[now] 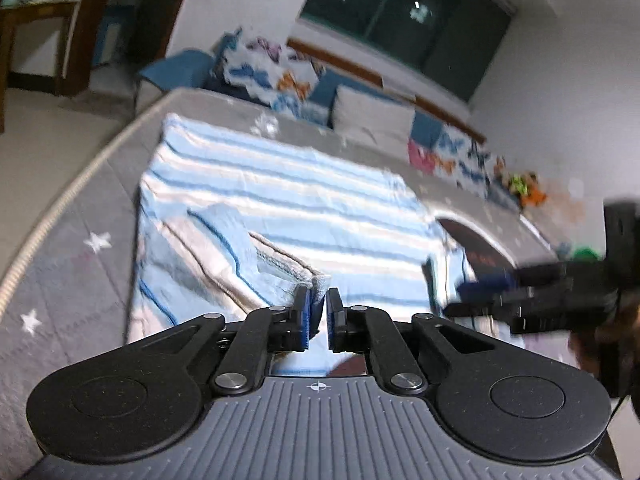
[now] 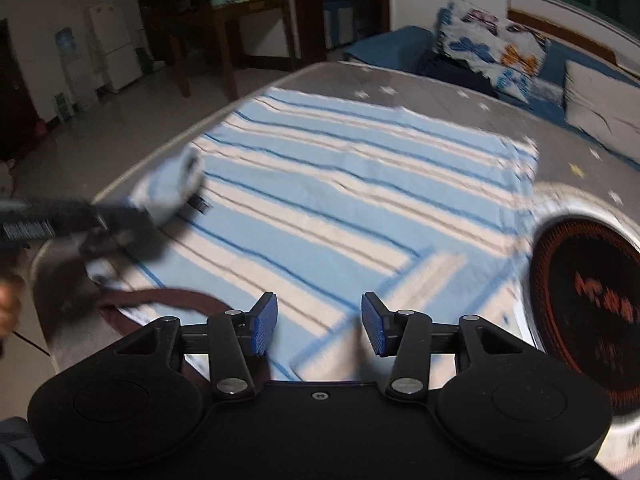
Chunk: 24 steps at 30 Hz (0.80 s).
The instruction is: Fold clothes
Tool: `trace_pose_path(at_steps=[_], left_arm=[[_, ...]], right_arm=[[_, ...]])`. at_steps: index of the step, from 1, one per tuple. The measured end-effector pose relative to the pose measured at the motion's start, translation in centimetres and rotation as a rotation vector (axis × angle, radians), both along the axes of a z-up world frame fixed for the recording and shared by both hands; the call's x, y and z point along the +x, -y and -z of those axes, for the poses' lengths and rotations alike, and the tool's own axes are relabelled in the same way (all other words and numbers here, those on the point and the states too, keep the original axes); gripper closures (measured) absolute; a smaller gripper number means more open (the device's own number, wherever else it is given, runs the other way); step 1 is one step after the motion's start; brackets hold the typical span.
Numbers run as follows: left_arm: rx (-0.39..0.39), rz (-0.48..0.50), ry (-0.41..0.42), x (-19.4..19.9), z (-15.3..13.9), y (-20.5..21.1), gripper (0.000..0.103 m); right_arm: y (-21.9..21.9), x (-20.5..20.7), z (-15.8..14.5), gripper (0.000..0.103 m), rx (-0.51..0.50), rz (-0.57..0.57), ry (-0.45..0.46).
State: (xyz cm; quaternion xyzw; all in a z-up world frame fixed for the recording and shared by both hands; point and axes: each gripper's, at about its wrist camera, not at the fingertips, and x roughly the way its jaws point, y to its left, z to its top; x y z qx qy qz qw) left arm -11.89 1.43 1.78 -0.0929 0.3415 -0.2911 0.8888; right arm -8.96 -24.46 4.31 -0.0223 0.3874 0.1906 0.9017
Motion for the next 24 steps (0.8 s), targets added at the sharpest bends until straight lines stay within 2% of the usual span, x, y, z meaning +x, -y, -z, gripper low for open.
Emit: trace_pose_path(at_steps=[4,11,18,24], left_arm=[[0.015,0.055,0.017,0.1,0.0,-0.3,0.078],[0.058,0.024,0.063,0.4,-0.5,-3.0,0.077],[0.084,0.002,-0.017,1.7,1.6,-4.7,0.077],[0.076,0.01,-0.033,1.5,2.0,-5.5,0.077]], right_arm=[[-2.6,1.8,-1.1,0.053,-0.013,-0.074,0.026],[-8.1,5.5,-2.1,0.053,0.019,-0.201,0.051],[-14.5,8.4,-1.8,0.065,0.052,-0.36,0.048],[-17.0,10.6,0.9,0.069,-0.022,-0.384,-0.007]])
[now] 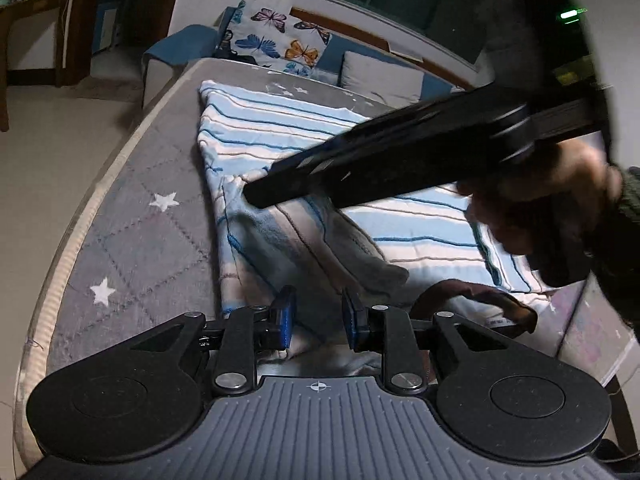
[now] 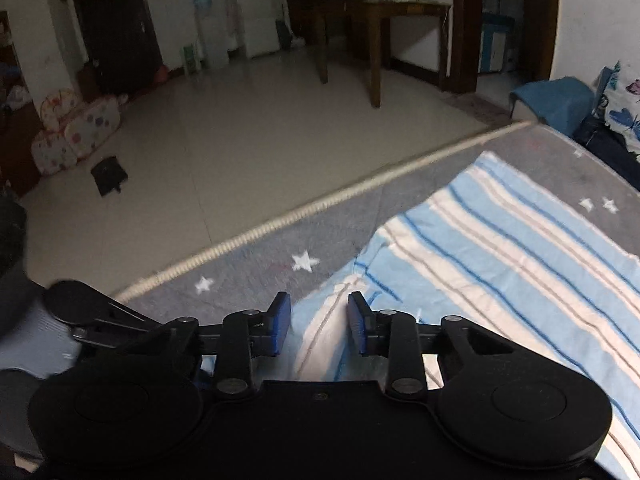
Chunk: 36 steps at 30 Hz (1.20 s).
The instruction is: Fold clothes
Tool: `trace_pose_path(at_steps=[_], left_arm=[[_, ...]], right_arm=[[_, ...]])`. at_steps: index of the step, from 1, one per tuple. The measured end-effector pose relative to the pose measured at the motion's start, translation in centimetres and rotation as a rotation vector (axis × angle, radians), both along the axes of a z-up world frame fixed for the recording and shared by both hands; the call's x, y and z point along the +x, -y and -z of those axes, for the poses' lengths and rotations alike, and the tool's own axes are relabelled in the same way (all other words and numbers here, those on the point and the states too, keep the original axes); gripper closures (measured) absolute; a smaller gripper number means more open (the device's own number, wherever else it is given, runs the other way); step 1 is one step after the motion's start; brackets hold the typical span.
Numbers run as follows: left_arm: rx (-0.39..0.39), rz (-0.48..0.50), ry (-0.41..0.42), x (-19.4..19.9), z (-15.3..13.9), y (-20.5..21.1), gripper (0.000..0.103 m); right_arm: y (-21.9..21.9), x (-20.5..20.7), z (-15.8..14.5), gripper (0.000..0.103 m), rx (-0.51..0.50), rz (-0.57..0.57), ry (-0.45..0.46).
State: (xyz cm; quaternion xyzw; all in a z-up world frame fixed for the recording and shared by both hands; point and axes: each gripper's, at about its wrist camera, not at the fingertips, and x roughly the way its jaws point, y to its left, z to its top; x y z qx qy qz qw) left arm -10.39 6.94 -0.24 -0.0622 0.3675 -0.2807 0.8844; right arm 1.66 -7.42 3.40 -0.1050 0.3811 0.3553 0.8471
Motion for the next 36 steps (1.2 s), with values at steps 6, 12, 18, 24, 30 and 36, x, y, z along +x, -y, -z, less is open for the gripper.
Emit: trace_pose_path(at_steps=[6,12,18,24,30,36], left_arm=[[-0.002,0.017,-0.002,-0.1,0.0,-0.3,0.077],[0.007,0.023,-0.002,0.0,0.0,-0.3,0.077],[0.008,0.02,-0.001,-0.1,0.1,-0.4,0.077],[0.014,0.019,-0.001,0.0,0.1,-0.3,0.076],[0.016,0.019,0.0,-0.1,0.2,-0.2,0.075],[0.036,0.023,0.001,-0.2,0.0,0.0,0.075]], right_arm=[[1.6,0.7,0.2,0.069,-0.037,0.068,0.023],[2.9,-1.5,-1.2,0.069,-0.041,0.042,0.025],[3.5,-4.4,0.7,0.074,-0.093,0.005,-0.017],[3.8,-6.1,0.4,0.101,-0.121,0.005,0.001],[3.7,-7.0,0.1,0.103,-0.173,0.015,0.006],[3.4,-5.4,-1.3,0.088,-0.059,0.068,0.035]])
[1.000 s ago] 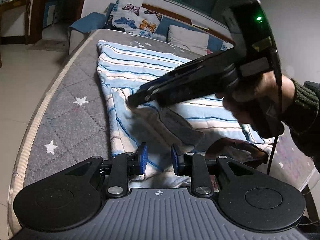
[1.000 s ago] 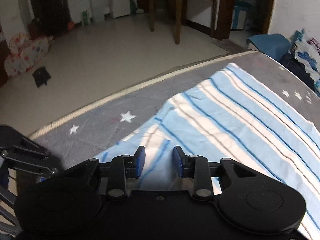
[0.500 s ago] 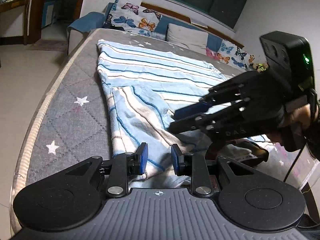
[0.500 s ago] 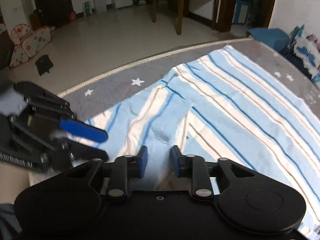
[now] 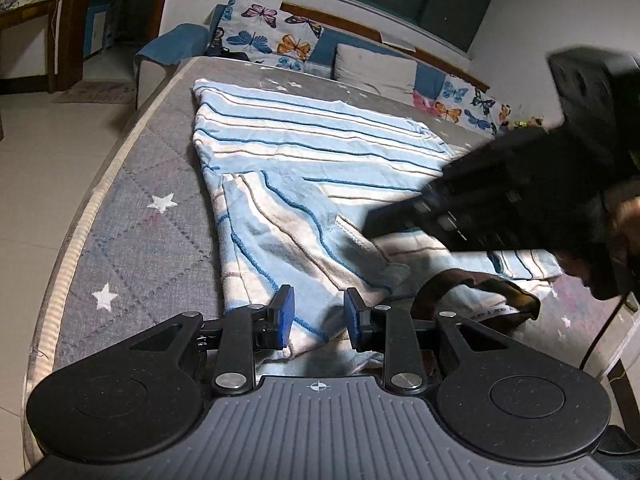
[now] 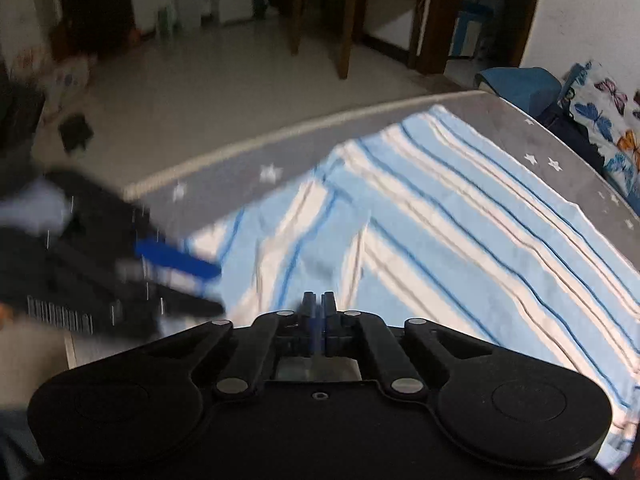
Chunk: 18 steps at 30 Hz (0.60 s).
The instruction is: Fold clothes
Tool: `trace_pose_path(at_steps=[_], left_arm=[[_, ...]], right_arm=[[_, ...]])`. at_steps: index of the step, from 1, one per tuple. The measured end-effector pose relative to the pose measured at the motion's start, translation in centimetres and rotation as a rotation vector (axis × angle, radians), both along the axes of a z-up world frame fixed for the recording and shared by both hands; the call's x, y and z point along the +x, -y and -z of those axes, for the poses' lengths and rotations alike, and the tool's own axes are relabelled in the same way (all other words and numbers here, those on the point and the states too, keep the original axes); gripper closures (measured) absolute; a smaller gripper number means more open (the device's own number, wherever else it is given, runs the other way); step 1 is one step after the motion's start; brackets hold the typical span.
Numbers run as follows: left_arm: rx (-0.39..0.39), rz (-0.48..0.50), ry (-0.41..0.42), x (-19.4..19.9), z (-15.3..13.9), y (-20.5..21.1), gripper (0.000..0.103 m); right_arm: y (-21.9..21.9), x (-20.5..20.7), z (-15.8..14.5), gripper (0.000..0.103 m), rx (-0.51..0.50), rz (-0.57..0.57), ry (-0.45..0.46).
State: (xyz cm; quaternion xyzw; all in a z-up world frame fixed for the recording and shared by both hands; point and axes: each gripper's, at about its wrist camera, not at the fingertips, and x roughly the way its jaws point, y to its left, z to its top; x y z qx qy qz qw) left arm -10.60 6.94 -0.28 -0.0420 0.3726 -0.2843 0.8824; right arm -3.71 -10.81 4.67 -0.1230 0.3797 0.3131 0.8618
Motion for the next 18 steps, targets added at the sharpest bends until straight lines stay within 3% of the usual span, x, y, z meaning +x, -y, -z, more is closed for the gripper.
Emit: trace_pose_path(at_steps=[6,9,13,18], left_arm=[[-0.001,0.003,0.002,-0.1,0.1,-0.1,0.074],[-0.002,0.006,0.002,-0.1,0.1,-0.1,0.074],[-0.005,0.01,0.002,-0.1,0.2,-0.2,0.074],[0.006,0.019,0.001,-0.1,0.1,0.0,0.069]], right_arm=[[-0.9,2.6,1.8,0.08,0.008,0.005,-0.035],[-0.8,2.2,2.0,0.098,0.009,-0.009,-0.026],[0.1,1.5,1.8,0.099,-0.029,0.022,-0.007],[1.3,1.8,1.3,0.081,0.004,0.064,-0.007]])
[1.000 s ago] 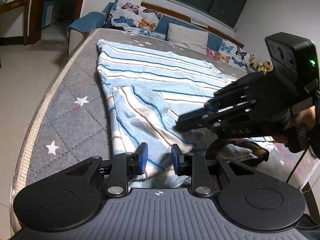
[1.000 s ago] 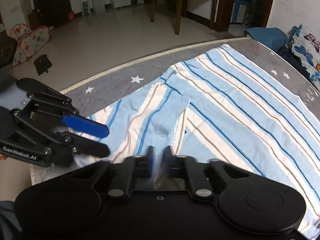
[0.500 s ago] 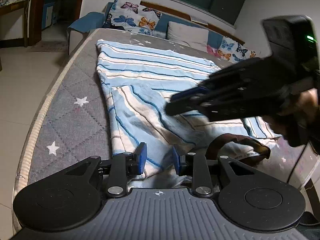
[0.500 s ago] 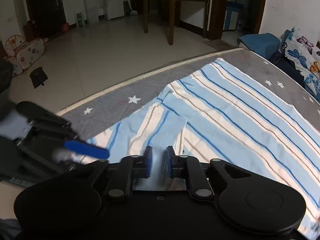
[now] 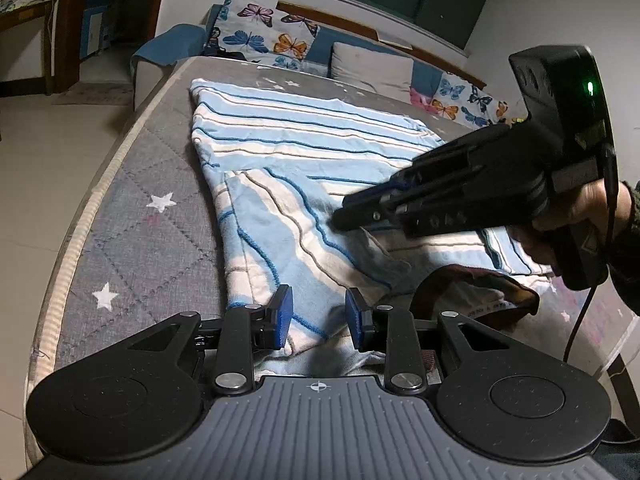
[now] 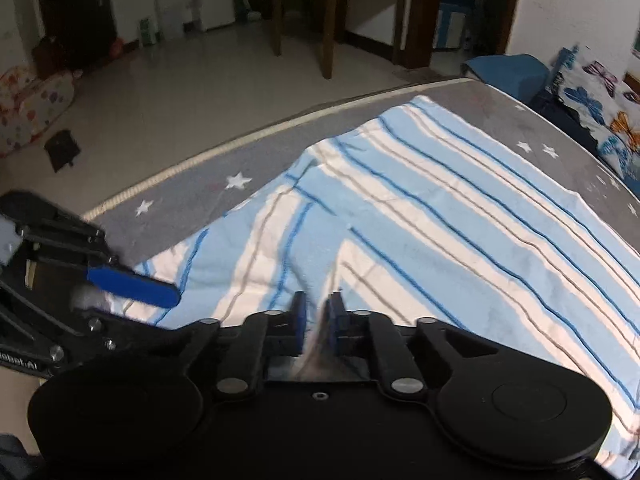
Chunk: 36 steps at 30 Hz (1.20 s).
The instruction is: Fold clothes
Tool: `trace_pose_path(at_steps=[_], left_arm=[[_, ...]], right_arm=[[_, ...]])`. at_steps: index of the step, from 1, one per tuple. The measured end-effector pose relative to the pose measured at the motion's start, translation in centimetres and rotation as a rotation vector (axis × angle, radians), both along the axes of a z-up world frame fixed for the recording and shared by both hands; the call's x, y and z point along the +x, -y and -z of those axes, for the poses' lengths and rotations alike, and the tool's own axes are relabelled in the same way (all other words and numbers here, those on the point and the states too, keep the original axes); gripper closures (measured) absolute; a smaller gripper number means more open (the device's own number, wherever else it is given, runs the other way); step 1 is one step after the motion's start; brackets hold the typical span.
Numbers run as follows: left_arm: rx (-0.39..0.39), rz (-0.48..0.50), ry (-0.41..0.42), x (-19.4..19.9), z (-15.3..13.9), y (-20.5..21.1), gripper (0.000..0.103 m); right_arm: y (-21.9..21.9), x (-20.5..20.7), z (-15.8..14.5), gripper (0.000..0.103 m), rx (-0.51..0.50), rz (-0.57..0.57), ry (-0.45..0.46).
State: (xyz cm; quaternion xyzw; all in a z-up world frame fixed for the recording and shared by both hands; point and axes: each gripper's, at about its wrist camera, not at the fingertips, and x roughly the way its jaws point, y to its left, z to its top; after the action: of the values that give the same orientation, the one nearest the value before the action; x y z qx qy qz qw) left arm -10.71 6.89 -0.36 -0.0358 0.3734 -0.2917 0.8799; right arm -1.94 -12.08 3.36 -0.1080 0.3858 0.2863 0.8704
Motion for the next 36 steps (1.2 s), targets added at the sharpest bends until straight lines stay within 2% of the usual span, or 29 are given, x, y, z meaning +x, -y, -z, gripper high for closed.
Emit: trace_pose_path(at_steps=[3,6,11,15,20,22,25,28,32,36], left_arm=[[0.016,0.012,0.003,-0.1,-0.2,0.4,0.065],[0.029,0.017,0.009,-0.2,-0.2,0.6,0.065],[0.04,0.025,-0.012,0.1,-0.5,0.6,0.064],[0.071,0.044,0.002,0.0,-0.8,0.6,0.061],[0.123,0.085,0.037,-1.0,-1.2,0.5,0.057],[0.156,0.111,0.061,-1.6,-1.4,0.5,0.052],[0.213,0.161,0.102,-2.7,-1.8,0.4,0.05],[0.261,0.214,0.135,-3.6,-1.9,0.2,0.05],[0.337,0.282,0.179,-4.3,-1.6,0.4,0.05],[0.388,0.328,0.217,-4.4,-1.2,0.9,0.05]], right_arm=[[0.1,-0.3,-1.1,0.081,0.054,-0.002,0.041],[-1.1,-0.3,-0.9,0.081,0.067,-0.053,0.032],[-2.1,0.2,1.0,0.082,0.003,-0.078,0.015],[-0.4,-0.5,-0.1,0.081,0.021,-0.074,-0.013],[4.2,-3.4,-1.8,0.079,-0.019,-0.033,-0.003],[5.9,-4.7,-2.1,0.074,-0.025,-0.019,-0.008],[9.0,-7.1,-2.5,0.06,-0.042,0.004,-0.011],[12.2,-9.9,-2.8,0.052,-0.074,0.016,-0.013],[14.6,-12.8,-1.5,0.05,-0.159,-0.001,-0.036],[14.4,-13.2,0.2,0.05,-0.214,-0.024,-0.045]])
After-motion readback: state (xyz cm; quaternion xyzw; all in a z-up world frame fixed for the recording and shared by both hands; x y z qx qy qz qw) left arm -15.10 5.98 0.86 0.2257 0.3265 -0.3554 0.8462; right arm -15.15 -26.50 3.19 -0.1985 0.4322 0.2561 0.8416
